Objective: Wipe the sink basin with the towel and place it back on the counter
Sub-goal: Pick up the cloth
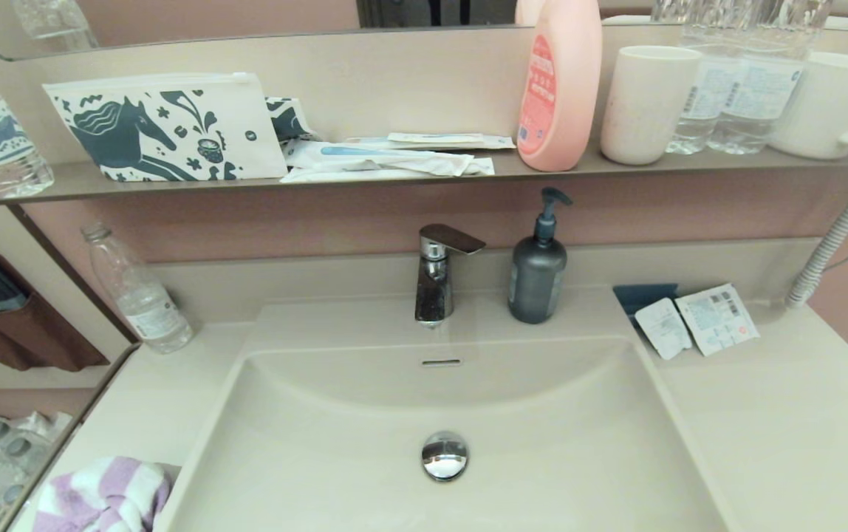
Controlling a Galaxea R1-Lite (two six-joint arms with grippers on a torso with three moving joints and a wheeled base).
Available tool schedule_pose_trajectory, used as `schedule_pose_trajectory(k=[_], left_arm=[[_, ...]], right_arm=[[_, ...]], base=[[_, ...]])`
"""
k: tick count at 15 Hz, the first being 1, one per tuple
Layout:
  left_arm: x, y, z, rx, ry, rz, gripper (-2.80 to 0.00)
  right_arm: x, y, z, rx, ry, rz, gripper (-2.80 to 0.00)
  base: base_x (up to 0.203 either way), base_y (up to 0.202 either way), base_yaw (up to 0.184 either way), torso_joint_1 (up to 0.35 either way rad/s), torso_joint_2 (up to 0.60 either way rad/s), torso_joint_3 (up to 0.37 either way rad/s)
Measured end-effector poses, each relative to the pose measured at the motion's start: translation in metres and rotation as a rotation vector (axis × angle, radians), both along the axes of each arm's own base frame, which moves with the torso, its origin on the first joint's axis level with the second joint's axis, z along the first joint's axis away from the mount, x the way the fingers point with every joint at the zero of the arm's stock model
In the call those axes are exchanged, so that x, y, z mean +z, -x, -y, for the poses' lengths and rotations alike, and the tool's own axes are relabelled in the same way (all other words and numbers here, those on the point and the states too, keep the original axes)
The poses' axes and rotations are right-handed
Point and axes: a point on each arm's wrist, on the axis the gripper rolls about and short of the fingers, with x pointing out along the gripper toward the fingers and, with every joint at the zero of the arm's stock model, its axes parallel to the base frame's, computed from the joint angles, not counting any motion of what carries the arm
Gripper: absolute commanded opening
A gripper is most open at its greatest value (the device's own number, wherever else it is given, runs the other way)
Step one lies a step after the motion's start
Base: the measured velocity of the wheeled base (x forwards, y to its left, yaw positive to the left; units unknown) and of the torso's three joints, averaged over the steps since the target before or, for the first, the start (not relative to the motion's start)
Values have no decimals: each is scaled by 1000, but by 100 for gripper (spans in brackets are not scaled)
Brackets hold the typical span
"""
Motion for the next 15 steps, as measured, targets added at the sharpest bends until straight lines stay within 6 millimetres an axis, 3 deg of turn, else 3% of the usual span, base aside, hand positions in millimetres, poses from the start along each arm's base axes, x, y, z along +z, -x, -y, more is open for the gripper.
schedule_pose_trajectory(k=[15], left_arm=[[0,0,0,-1,0,0,-280]], right_arm=[[0,0,0,2,0,0,-280]], base=[[0,0,0,0,0,0]])
